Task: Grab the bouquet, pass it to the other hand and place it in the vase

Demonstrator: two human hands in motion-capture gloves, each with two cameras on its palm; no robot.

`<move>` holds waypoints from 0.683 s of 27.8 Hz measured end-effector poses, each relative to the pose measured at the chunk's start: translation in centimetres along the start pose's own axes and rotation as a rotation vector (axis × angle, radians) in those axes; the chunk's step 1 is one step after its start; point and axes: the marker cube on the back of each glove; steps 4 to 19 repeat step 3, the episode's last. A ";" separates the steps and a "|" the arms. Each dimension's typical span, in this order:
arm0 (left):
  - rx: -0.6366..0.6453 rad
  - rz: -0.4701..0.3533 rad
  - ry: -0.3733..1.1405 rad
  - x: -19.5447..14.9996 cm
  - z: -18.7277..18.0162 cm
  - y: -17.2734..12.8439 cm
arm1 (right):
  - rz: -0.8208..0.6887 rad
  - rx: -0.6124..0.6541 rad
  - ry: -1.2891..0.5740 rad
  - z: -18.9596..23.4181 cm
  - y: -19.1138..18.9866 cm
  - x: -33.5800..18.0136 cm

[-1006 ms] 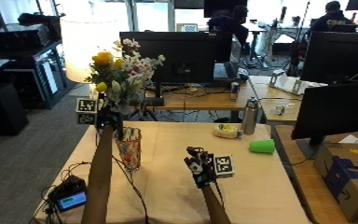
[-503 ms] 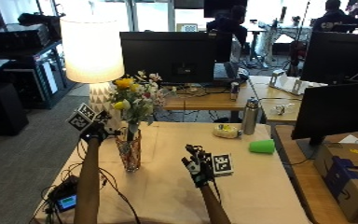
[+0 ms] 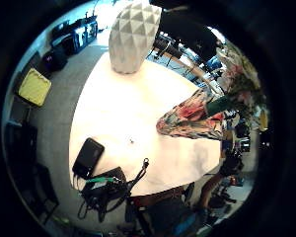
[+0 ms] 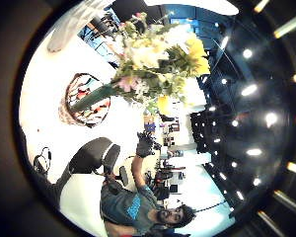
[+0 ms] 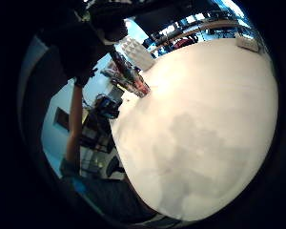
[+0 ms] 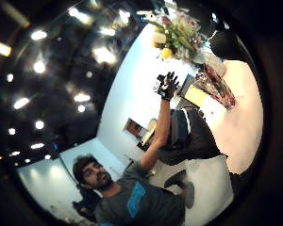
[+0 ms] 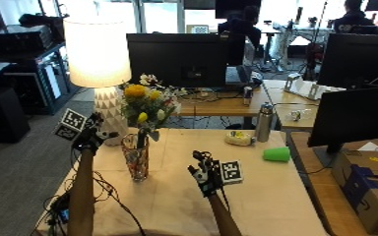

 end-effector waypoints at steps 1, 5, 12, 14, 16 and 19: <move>0.007 0.015 -0.004 0.3 -0.1 0.2 | -0.037 0.000 0.019 0.1 -0.2 0.2; 0.017 0.033 -0.015 0.6 -0.2 0.3 | -0.099 0.001 0.058 0.0 -0.5 0.5; 0.017 0.033 -0.015 0.6 -0.2 0.3 | -0.099 0.001 0.058 0.0 -0.5 0.5; 0.017 0.033 -0.015 0.6 -0.2 0.3 | -0.099 0.001 0.058 0.0 -0.5 0.5; 0.017 0.033 -0.015 0.6 -0.2 0.3 | -0.099 0.001 0.058 0.0 -0.5 0.5; 0.017 0.033 -0.015 0.6 -0.2 0.3 | -0.099 0.001 0.058 0.0 -0.5 0.5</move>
